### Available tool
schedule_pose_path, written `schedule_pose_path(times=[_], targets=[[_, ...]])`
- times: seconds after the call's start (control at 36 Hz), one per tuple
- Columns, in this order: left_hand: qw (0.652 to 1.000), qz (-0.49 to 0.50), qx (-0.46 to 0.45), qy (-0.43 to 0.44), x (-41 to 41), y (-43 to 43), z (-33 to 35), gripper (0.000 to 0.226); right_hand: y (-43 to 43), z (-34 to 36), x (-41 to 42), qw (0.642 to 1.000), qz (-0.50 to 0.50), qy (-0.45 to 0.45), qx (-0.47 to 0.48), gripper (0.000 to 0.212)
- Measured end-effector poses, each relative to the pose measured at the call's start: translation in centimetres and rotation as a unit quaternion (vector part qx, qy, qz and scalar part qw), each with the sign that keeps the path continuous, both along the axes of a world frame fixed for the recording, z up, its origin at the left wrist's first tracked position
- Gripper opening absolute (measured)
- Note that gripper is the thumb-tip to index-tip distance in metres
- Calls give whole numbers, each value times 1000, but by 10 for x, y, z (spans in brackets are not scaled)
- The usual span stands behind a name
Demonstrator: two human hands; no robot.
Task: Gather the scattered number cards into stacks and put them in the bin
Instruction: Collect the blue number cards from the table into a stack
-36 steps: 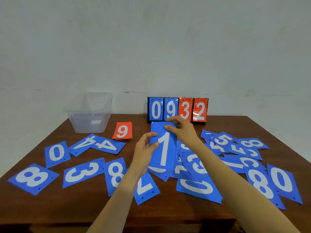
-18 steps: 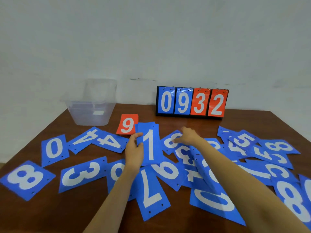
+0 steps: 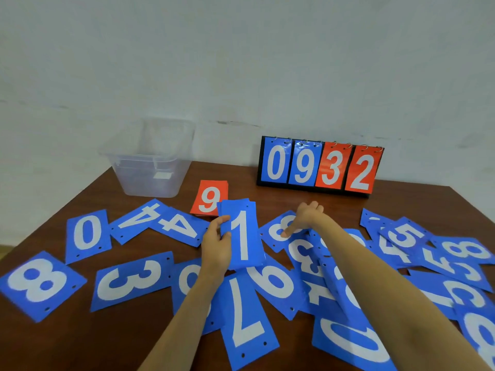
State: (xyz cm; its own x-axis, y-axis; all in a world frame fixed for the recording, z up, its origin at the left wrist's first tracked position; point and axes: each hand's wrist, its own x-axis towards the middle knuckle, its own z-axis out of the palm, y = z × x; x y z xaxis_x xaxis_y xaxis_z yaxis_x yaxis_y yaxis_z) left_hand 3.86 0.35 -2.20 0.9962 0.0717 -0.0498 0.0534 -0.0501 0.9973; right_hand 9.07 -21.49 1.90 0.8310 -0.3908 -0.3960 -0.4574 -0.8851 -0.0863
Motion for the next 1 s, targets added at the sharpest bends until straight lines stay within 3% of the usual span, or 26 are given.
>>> schedule_pose_path(times=[0.25,0.36,0.44,0.56,0.75,0.83,0.92,1.0], targets=[[1000,-1,-5,4,-6,2,8,35,-4,-2,-4,999,-40,3,33,123],[1000,8,6,13,-4,4,11,36,2,-2,-9,999,-34,-26,31,105],[1000,9,16,13,-4,4,13,37,9,-3,-10,991,-48,-118,49,83],[1000,9,24,11,-6,5,16,37,8,6,-15,925,-57,-315,203,29],[1000,-10,1,-4,-22,1,24,32,19,51,-66,786,41,-576,219,18],[1000,-16,-23,-8,-31,-6,35,25,24,55,-94,756,156,-609,182,17],[998,-18,-56,2,-39,-14,46,23,25,41,-119,758,284,-571,133,22],[996,-12,-88,-2,-50,-22,54,35,26,26,-143,757,340,-540,139,27]])
